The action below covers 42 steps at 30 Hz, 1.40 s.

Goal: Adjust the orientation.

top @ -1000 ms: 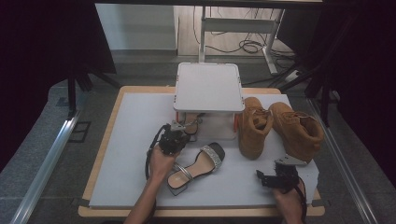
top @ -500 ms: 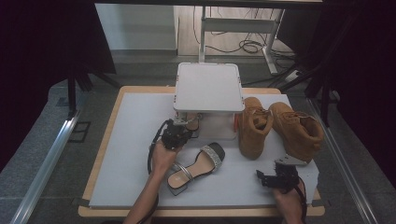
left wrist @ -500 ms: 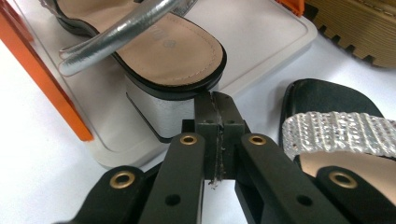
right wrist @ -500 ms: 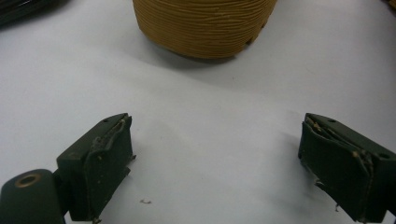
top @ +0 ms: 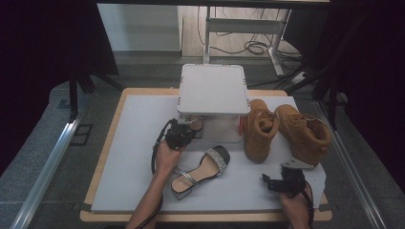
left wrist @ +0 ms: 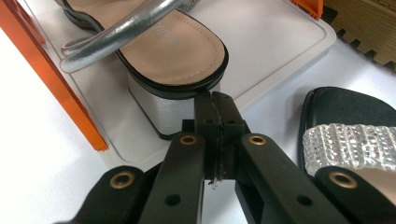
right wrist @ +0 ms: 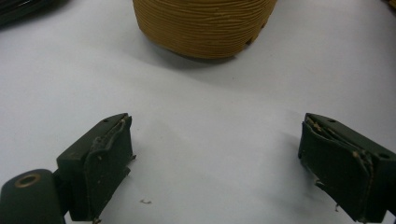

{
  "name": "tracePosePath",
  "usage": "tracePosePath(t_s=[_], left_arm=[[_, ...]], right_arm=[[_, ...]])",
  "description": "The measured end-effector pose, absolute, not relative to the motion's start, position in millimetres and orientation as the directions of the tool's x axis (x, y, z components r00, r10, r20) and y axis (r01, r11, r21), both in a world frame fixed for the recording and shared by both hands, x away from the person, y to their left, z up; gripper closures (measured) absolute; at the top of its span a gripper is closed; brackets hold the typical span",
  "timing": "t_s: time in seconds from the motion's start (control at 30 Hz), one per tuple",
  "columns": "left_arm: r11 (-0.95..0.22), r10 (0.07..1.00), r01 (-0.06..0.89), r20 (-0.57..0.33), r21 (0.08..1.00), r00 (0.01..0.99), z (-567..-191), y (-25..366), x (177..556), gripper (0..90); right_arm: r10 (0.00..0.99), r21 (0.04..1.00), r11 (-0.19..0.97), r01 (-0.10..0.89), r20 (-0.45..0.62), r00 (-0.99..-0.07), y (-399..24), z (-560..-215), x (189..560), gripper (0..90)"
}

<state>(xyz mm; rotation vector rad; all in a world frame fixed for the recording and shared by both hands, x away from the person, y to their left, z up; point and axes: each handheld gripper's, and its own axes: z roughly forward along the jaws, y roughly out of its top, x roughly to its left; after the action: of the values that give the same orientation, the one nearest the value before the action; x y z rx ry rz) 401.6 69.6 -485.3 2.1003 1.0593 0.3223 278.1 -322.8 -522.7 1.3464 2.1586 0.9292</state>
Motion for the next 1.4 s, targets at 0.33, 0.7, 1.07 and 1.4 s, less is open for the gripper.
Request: tracePosePath(t_s=[0.33, 0.7, 1.07, 1.4], left_arm=[[-0.376, 0.773, 0.578, -0.1, 0.724, 0.627, -486.9, 68.5, 401.3, 87.9], [-0.364, 0.789, 0.573, -0.084, 0.734, 0.609, -482.0, 81.1, 389.8, 64.0], [-0.36, 0.772, 0.548, -0.089, 0.755, 0.63, -479.2, 98.5, 374.5, 30.7], [-0.314, 0.761, 0.547, -0.139, 0.776, 0.634, -481.3, 117.8, 363.1, 18.7]], right_arm=[[0.9, 0.731, 0.304, 0.612, -0.009, -0.436, -322.8, -522.7, 278.1, 10.0], [0.9, 0.729, 0.305, 0.613, -0.009, -0.436, -322.8, -522.5, 278.0, 10.0], [0.9, 0.729, 0.305, 0.612, -0.01, -0.436, -322.8, -522.5, 278.0, 10.0], [0.9, 0.729, 0.305, 0.613, -0.01, -0.436, -322.8, -522.5, 278.0, 10.0]])
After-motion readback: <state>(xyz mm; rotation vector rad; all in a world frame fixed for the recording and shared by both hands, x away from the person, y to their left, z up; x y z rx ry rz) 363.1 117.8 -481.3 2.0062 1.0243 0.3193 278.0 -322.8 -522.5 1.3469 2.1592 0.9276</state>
